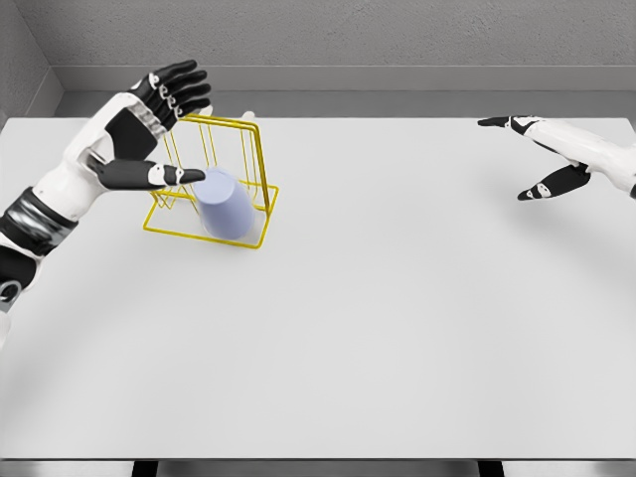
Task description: Place the cup on the cup holder with both arms
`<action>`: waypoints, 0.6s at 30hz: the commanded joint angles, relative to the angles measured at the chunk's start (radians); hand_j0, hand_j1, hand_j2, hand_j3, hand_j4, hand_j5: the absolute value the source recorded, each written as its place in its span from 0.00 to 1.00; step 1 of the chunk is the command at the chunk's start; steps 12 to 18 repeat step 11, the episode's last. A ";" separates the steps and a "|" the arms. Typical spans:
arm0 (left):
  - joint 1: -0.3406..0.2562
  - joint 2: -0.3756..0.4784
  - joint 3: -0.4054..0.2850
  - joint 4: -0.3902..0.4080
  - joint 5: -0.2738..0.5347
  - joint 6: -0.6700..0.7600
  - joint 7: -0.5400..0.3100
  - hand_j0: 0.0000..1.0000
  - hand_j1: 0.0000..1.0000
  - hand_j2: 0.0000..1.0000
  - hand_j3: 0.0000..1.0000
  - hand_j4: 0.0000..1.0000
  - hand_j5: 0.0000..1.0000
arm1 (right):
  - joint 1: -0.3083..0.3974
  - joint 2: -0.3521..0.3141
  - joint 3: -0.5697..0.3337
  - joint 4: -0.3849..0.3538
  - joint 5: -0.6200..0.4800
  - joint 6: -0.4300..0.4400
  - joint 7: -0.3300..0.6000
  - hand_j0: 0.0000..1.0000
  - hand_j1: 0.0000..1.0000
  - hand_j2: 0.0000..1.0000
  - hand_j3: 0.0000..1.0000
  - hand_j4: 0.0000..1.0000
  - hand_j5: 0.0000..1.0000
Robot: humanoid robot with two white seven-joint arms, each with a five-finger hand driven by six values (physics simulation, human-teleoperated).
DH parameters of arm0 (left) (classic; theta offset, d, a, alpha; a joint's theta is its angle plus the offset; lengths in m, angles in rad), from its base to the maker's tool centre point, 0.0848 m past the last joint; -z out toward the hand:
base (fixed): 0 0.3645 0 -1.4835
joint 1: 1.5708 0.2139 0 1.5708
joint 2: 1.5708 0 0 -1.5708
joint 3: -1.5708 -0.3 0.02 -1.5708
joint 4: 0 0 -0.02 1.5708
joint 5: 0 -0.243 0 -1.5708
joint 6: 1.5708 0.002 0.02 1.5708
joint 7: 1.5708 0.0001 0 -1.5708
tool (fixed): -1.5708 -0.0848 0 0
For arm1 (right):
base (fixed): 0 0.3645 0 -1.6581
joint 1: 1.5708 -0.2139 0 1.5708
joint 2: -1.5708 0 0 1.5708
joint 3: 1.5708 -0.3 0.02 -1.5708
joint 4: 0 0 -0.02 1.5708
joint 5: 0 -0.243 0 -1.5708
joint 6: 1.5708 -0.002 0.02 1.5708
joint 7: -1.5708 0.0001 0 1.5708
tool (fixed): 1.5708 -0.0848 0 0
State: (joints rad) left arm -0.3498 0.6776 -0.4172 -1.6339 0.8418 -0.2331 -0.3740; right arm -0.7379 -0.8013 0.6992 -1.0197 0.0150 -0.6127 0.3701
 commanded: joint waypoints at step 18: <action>0.132 0.292 -0.006 -0.116 -0.224 -0.378 -0.232 1.00 1.00 1.00 1.00 1.00 1.00 | 0.000 0.001 -0.001 0.000 -0.007 0.002 0.000 1.00 1.00 1.00 1.00 1.00 1.00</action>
